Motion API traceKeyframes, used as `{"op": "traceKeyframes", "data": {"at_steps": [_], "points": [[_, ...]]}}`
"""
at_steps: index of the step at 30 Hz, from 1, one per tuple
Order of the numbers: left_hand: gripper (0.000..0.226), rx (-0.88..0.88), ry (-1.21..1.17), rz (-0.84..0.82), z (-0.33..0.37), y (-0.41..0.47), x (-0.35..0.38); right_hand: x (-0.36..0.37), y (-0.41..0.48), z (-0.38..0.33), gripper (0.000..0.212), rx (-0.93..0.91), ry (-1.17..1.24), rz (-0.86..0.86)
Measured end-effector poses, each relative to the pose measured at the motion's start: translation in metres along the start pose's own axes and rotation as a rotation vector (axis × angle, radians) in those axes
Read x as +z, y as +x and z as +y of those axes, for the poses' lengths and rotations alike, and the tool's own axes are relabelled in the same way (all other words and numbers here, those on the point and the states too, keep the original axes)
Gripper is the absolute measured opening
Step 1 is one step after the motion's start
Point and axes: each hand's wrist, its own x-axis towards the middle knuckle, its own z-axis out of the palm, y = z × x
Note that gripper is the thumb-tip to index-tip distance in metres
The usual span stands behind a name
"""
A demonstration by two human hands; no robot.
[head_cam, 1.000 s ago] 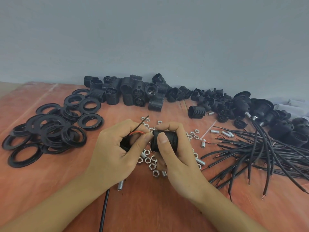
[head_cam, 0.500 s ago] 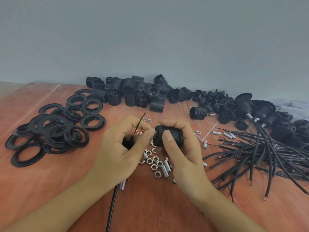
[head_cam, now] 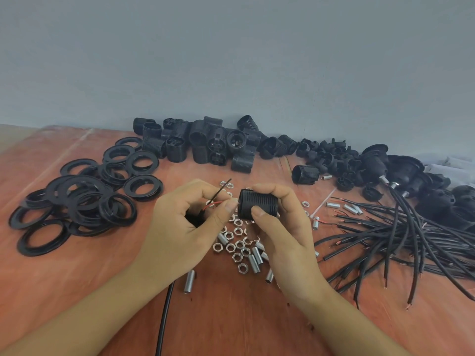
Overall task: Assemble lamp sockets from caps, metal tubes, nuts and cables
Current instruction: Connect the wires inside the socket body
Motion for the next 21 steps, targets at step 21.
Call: {"op": "traceKeyframes", "data": {"at_steps": [21], "points": [[0.005,-0.080,-0.137,0.013,0.009,-0.003,0.006,0.003,-0.008,0.003,0.014,-0.154,-0.208,-0.085]]}}
